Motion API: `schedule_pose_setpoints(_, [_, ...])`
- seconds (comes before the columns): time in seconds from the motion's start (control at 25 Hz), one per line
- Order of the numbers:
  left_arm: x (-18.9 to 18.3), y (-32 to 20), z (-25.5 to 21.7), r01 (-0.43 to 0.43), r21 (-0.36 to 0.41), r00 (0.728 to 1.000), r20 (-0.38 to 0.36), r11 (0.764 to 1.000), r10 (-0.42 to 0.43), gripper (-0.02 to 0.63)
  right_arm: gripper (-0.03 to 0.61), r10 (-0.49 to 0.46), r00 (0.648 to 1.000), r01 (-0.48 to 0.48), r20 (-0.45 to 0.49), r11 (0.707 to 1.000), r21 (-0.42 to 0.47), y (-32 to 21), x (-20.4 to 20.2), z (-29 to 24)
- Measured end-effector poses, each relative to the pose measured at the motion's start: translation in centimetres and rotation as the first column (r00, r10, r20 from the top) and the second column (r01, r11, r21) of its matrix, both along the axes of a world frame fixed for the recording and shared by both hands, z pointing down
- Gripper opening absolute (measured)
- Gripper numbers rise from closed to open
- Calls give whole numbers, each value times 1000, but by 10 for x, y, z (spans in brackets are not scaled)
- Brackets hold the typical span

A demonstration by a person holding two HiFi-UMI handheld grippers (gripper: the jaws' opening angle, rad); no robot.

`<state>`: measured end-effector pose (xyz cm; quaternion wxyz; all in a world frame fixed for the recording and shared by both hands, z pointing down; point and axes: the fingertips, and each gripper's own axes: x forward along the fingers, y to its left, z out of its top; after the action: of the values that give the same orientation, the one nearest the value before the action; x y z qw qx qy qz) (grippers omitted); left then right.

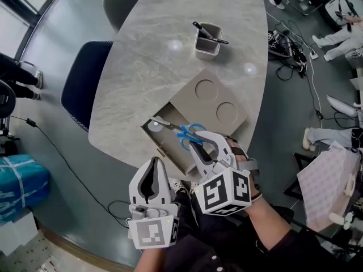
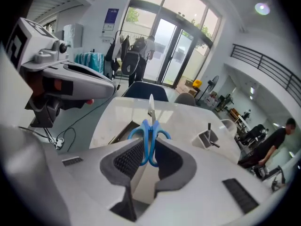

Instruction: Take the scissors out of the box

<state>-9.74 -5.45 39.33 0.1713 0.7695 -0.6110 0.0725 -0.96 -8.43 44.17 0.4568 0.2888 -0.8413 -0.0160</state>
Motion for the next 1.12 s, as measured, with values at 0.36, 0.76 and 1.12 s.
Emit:
schedule_pose_setpoints(0.36, [-3,-5,-97,-19,156,1000,24,988,16,17,72,80,968,-123,236,977,175,1,14,-119])
schedule_pose_setpoints(0.76, [5,18,-197,-44,309,998,45,950,32,17,72,44,890,-210,454,923,322,27,28,-220])
schedule_pose_setpoints(1.12, [2,44,-257,-38,423,999,52,905,18,17,72,15,780,-317,626,872,373,56,41,-276])
